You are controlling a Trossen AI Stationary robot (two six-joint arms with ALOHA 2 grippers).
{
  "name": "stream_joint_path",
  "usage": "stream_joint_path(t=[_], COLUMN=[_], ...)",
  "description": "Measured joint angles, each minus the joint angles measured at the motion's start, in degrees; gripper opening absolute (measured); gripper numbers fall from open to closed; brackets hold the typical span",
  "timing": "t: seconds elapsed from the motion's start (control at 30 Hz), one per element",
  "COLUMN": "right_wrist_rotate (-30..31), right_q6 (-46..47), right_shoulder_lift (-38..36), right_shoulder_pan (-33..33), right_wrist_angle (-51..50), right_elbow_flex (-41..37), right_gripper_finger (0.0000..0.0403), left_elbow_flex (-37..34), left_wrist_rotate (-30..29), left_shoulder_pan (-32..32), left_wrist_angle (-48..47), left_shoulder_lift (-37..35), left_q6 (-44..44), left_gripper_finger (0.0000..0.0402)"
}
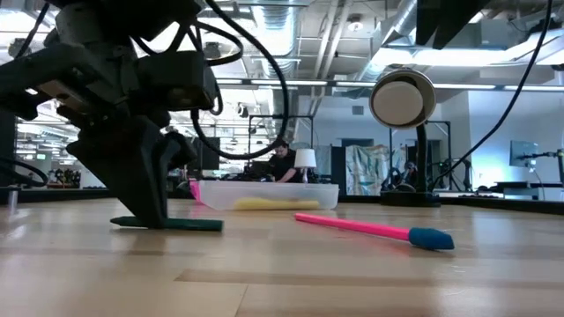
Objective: Pick & place school supplies into a supply box
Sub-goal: Put the green crayon into the pink supply box
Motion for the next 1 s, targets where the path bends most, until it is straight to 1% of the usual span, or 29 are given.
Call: stream_joint_path(t=[0.47, 0.63, 0.83, 0.93, 1.0], right_wrist_rotate=[1.97, 3.34, 4.09, 5.54, 6.02], right_q6=[-0.02, -0.02, -0.07, -0.14, -0.19], right_shoulder_lift=[0.0, 0.0, 0.0, 0.47, 0.85], right_shoulder_pan=[0.02, 0.15, 0.15, 0.15, 0.17], right_wrist_angle=[1.09, 1.33, 1.38, 1.8, 1.93], right_elbow_flex=[-0.01, -0.01, -0.02, 0.0, -0.06], right_gripper_finger=[0.0108, 0.0108, 0.0108, 0.0108, 0.0108], left_elbow_flex=[-0.54, -0.5, -0.41, -0.32, -0.32], left_wrist_rotate=[-0.91, -1.45, -0.62, -0.29, -1.11], left_shoulder_pan=[4.38, 6.86, 10.45, 12.96, 15.39], left_wrist_angle=[-12.9, -15.03, -14.99, -14.89, -15.06], left_shoulder_lift=[-7.78, -11.28, -15.75, -18.58, -20.39], left_q6=[1.46, 1.56, 1.77, 1.79, 1.82], left_gripper_finger=[0.0012, 0.0009, 0.0008, 0.0008, 0.0008])
